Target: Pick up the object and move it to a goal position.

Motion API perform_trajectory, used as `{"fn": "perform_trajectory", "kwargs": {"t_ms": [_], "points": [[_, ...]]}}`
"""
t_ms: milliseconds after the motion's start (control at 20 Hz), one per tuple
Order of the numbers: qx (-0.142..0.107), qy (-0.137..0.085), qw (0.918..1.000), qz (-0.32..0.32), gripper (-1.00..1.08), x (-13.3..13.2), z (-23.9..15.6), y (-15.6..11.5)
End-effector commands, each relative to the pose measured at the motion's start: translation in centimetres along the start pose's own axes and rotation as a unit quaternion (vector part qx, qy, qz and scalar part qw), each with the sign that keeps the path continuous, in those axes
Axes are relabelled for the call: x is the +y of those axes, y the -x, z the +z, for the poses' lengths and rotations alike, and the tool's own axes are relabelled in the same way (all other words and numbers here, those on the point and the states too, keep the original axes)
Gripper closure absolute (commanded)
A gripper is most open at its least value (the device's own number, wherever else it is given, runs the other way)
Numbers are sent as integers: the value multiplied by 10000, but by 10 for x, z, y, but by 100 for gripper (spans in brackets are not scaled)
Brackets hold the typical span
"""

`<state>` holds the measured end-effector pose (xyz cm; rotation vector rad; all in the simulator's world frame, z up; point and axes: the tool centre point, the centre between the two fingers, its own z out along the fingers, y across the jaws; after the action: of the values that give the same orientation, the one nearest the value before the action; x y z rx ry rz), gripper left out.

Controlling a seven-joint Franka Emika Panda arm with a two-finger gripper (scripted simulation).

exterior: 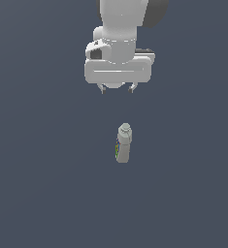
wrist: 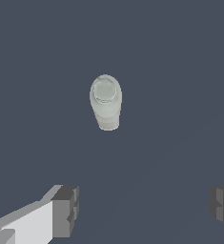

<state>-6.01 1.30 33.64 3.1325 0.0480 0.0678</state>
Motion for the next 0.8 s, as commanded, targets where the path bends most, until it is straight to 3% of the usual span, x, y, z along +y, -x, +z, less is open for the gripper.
{"fn": "perform_trajectory", "kwargs": {"t_ms": [0, 750], "points": [[0, 0, 10000, 0, -92, 0, 0, 0], [-10, 47, 10000, -9, -92, 16, 9, -2]]}}
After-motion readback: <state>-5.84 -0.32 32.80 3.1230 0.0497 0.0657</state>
